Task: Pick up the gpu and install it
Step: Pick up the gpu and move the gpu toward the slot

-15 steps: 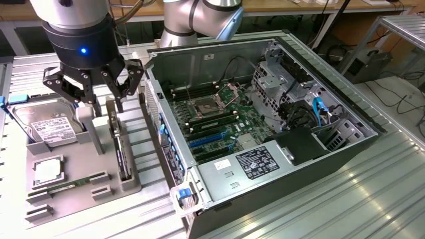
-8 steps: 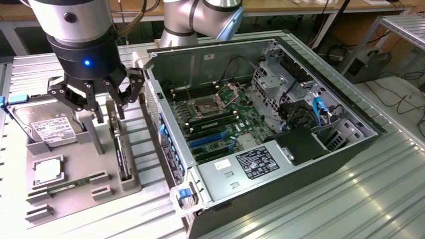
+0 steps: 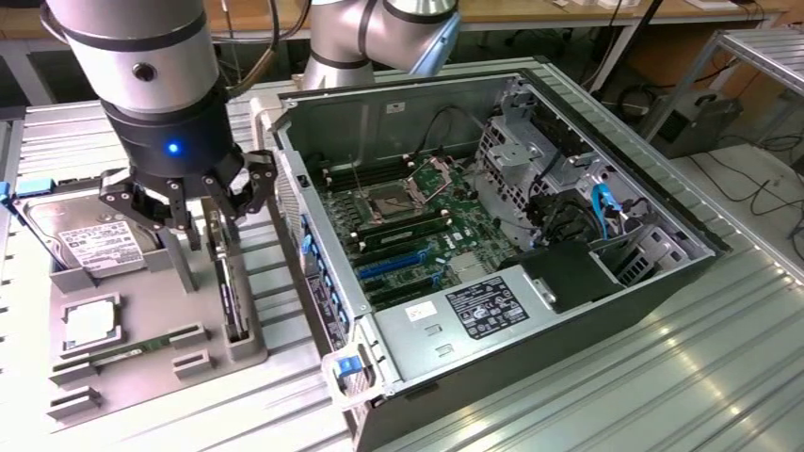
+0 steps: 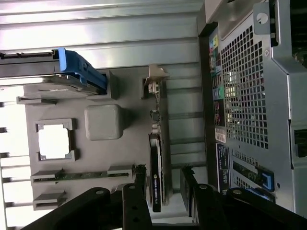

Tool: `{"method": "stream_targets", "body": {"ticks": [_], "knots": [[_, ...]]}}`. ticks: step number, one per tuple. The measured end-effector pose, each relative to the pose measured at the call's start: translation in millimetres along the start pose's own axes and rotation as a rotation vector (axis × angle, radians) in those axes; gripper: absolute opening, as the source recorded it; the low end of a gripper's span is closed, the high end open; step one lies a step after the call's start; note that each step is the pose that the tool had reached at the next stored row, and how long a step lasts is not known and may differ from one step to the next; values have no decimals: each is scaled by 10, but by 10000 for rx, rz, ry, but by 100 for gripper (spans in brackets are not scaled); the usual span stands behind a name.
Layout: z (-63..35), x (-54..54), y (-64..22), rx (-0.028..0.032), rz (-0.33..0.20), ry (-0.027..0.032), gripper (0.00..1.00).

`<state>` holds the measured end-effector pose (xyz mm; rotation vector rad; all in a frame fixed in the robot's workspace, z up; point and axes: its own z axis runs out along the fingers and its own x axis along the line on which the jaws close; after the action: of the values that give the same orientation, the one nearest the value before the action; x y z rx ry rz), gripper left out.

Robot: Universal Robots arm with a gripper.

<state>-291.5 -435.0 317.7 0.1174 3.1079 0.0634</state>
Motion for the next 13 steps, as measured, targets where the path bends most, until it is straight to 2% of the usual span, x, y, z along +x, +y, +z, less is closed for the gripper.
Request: {"method": "stream_targets", "body": {"ticks": [5, 13], "knots": [[93, 1, -38, 1, 2, 0, 42], [267, 28, -49, 4, 108, -3, 42]]}}
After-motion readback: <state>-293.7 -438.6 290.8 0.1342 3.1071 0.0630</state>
